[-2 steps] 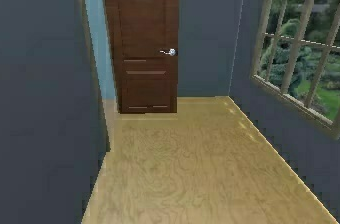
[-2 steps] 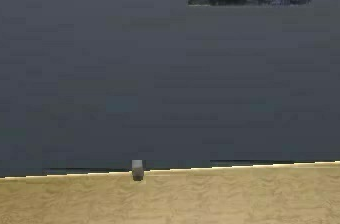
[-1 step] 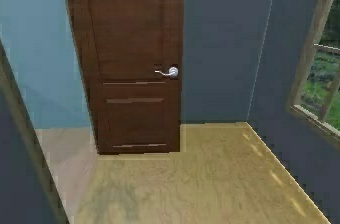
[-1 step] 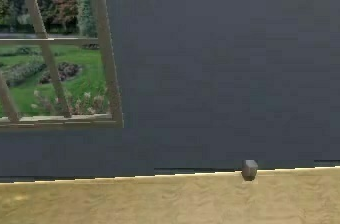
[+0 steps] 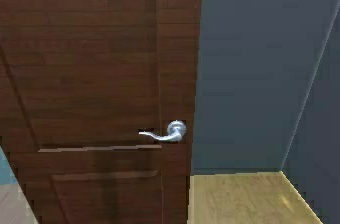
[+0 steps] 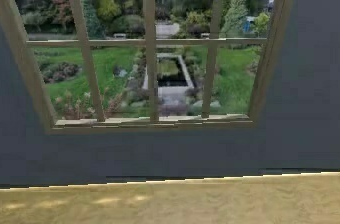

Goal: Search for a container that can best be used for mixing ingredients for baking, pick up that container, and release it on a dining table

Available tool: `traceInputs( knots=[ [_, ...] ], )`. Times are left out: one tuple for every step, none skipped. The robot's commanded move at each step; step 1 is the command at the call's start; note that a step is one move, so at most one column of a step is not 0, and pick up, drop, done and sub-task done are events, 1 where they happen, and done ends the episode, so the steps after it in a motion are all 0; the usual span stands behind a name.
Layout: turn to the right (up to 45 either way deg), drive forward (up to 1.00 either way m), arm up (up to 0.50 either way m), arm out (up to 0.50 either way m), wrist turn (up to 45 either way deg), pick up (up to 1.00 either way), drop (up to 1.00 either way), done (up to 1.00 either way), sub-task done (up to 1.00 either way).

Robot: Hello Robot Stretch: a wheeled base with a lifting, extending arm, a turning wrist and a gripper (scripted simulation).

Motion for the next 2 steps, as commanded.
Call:
traceInputs(
  knots=[
    [-6.0,0.00,0.00,0.00,0.0,0.00,0.00,0.00,0.00],
    [0.0,0.40,0.00,0.00,0.0,0.00,0.00,0.00,0.00]
  ],
)
